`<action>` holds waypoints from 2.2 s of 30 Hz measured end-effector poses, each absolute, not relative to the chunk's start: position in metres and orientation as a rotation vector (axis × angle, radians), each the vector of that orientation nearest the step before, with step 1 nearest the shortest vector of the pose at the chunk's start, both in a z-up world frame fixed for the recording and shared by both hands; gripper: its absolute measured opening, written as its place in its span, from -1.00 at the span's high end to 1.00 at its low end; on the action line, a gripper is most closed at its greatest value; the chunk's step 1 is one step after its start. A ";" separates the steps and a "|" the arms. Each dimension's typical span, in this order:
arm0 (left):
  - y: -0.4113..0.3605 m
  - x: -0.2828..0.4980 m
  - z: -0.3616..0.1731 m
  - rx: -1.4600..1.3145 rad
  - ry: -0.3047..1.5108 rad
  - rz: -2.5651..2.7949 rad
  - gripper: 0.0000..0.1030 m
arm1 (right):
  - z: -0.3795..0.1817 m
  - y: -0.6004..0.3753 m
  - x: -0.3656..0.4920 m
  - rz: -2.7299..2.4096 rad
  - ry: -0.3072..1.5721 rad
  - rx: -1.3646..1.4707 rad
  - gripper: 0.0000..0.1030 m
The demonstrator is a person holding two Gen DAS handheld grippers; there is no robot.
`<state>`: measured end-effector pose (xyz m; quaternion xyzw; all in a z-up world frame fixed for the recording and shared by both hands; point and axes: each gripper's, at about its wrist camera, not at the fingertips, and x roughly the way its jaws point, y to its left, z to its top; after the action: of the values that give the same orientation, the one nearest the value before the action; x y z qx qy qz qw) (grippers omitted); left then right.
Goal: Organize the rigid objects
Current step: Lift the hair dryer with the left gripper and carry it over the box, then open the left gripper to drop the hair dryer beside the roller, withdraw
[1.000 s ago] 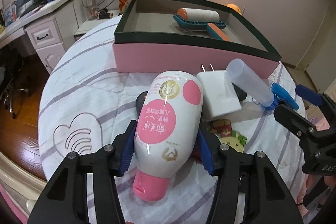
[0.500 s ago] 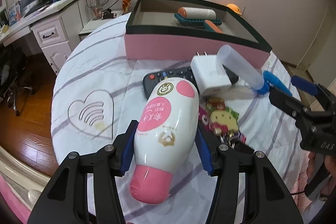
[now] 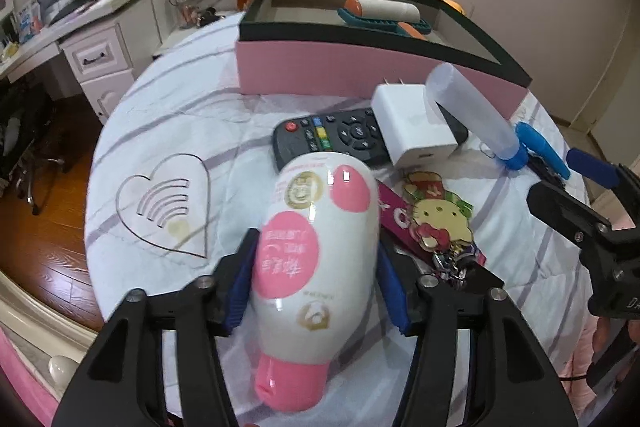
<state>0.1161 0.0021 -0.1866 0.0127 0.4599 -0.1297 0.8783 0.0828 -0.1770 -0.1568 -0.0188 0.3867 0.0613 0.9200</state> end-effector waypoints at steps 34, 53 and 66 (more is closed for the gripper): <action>-0.050 0.232 -0.064 0.076 0.713 -0.285 -0.02 | -0.072 -0.196 0.202 0.069 0.591 -0.094 -1.00; -0.082 0.309 -0.148 0.142 0.927 -0.257 -0.03 | -0.134 -0.219 0.264 0.057 0.749 -0.098 -1.00; -0.062 0.260 -0.091 0.158 0.776 -0.175 -0.92 | -0.094 -0.220 0.228 0.059 0.663 -0.087 -1.00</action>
<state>0.2601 -0.0624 -0.0910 0.0770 0.3773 -0.0853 0.9190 0.2276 -0.2202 -0.0939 -0.0426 0.3253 0.0287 0.9442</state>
